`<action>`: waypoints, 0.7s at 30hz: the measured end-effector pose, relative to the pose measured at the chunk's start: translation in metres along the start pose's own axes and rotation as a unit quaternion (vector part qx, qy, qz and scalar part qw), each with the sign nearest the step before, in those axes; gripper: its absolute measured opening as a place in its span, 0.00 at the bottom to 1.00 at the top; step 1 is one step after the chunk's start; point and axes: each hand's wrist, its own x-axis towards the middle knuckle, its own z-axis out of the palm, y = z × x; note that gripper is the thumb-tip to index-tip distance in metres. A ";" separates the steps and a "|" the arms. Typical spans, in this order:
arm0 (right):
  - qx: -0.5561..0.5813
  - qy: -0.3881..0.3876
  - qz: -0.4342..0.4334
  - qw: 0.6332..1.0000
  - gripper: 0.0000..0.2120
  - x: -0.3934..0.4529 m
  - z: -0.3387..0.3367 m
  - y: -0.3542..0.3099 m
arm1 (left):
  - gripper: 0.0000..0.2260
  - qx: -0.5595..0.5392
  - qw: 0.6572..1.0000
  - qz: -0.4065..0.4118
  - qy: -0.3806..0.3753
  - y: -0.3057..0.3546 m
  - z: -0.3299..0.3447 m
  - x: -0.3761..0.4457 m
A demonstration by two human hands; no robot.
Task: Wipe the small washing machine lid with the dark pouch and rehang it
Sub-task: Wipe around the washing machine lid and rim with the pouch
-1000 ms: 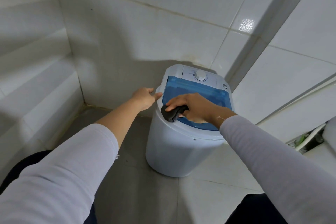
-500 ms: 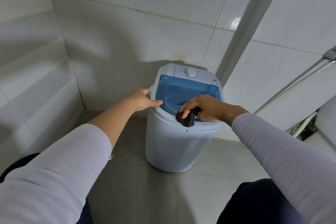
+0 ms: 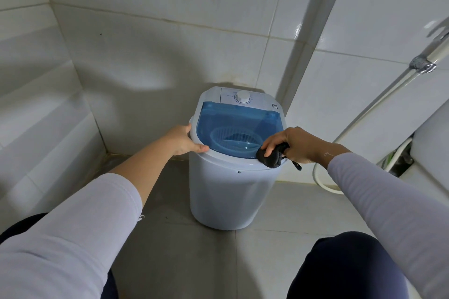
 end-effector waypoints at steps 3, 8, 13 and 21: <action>0.008 0.013 0.007 1.000 0.24 -0.001 -0.001 0.006 | 0.37 0.018 1.000 0.000 0.000 0.001 0.001 0.000; 0.027 0.048 0.028 0.998 0.24 -0.005 -0.001 0.019 | 0.37 0.052 0.999 0.003 -0.003 0.002 0.001 0.003; 0.036 0.080 0.050 0.995 0.24 -0.009 0.001 0.030 | 0.37 0.098 0.995 0.009 -0.008 0.001 0.000 0.008; -0.029 0.117 0.098 0.988 0.22 -0.016 -0.006 0.047 | 0.38 0.161 0.987 0.006 -0.003 -0.006 0.001 0.020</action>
